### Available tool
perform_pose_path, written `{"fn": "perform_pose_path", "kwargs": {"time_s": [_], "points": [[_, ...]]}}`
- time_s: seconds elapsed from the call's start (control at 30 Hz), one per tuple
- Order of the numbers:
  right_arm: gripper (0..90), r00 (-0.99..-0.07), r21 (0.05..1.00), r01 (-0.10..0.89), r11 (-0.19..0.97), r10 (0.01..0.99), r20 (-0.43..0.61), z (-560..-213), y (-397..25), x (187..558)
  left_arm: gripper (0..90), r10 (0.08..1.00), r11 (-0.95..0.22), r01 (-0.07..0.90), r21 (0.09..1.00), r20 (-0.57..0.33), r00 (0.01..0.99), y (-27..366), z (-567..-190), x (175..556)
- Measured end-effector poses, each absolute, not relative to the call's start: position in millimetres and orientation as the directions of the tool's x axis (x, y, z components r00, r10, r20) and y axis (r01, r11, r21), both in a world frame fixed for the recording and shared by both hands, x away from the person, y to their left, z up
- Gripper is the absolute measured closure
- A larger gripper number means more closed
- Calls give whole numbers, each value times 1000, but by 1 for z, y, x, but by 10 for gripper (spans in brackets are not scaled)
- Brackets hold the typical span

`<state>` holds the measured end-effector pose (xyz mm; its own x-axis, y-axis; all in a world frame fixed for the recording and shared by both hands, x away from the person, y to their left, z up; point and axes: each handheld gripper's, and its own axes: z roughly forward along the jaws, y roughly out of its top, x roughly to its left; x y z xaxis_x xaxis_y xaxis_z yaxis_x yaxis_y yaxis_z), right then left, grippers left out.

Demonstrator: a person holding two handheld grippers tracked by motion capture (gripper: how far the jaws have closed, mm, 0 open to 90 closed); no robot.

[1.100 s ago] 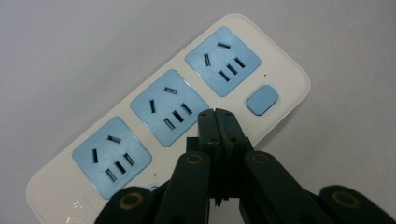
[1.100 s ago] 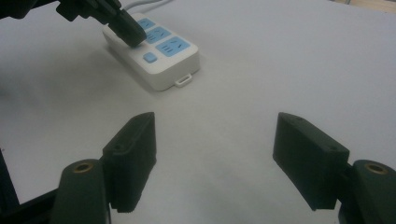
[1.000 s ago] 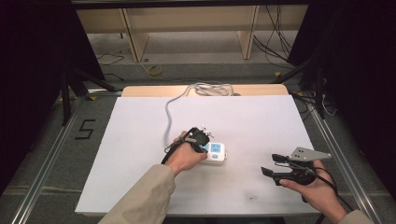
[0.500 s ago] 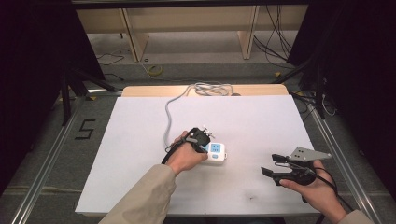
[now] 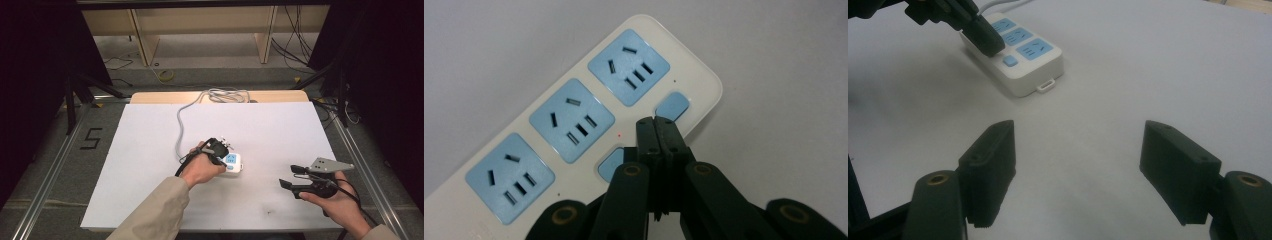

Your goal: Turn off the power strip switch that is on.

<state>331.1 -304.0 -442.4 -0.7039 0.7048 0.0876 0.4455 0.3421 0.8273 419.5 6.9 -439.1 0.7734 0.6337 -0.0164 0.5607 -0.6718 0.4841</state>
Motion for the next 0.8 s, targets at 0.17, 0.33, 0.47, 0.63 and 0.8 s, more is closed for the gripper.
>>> {"fn": "perform_pose_path", "kwargs": {"time_s": [0.17,0.33,0.47,0.63,0.8], "points": [[309,-703,829,445,340,706,88,-442,-305,330,900,657,-658,576,486,-5,754,14,-440,423],[309,-704,830,441,341,705,85,-442,-305,330,900,652,-674,563,478,26,758,11,-440,424],[309,-705,829,443,342,704,86,-443,-304,331,900,658,-667,572,477,17,753,10,-440,424],[309,-703,830,443,338,705,88,-442,-305,330,900,657,-667,573,476,13,753,11,-440,425],[309,-704,830,444,338,705,89,-443,-305,331,900,671,-651,588,480,3,741,12,-439,426]]}}
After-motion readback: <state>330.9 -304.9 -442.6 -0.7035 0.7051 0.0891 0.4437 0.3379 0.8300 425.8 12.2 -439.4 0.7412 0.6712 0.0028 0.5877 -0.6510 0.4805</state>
